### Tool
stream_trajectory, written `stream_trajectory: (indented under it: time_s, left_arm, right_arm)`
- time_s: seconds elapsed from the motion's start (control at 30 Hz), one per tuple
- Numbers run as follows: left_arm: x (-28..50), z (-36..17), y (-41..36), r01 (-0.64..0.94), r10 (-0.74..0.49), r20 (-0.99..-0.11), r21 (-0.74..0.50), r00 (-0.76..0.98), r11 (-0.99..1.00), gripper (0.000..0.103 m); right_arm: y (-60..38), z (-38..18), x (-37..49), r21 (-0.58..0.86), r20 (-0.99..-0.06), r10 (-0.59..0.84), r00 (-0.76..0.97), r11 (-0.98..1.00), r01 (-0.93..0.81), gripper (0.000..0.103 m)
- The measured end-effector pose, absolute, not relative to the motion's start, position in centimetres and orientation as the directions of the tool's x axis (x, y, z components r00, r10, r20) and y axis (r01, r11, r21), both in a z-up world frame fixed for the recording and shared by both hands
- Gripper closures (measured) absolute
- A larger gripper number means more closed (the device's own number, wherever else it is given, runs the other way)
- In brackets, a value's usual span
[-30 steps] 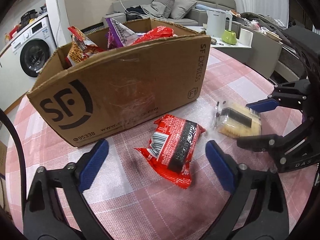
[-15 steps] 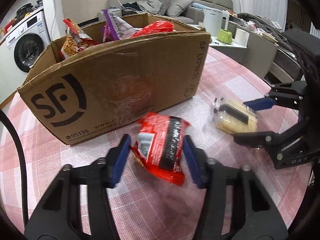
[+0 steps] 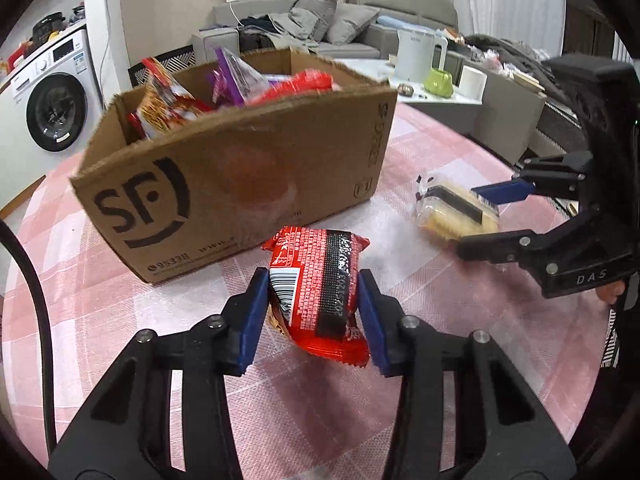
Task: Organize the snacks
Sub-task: 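Lift both held packs and carry them over the box opening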
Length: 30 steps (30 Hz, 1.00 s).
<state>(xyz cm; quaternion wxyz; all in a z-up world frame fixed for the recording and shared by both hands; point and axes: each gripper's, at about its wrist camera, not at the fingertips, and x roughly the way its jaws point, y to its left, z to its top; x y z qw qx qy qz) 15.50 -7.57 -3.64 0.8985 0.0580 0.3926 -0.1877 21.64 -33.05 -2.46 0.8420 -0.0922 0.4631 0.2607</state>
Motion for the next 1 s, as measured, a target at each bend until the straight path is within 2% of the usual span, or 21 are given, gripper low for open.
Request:
stream_trajectory:
  time_s: [0.23, 0.43, 1.0]
  left_arm:
    - [14.3, -1.0, -5.4, 0.355, -0.299, -0.69, -0.065, 0.659, 0.933, 0.062]
    - [13.4, 2.0, -3.2, 0.328, -0.318, -0.649, -0.111, 0.691, 0.938, 0.062]
    - [12.6, 11.2, -2.1, 0.273, -0.277, -0.55, -0.092, 0.788, 0.958, 0.062]
  right_arm:
    - [-32.7, -0.7, 20.8, 0.075, -0.796, 0.369, 0.479, 0.847, -0.527, 0.044]
    - [-33.1, 2.5, 19.7, 0.093, -0.728, 0.412, 0.548, 0.852, -0.515, 0.044]
    - [-30.6, 8.2, 20.0, 0.13, -0.634, 0.464, 0.618, 0.852, -0.506, 0.044]
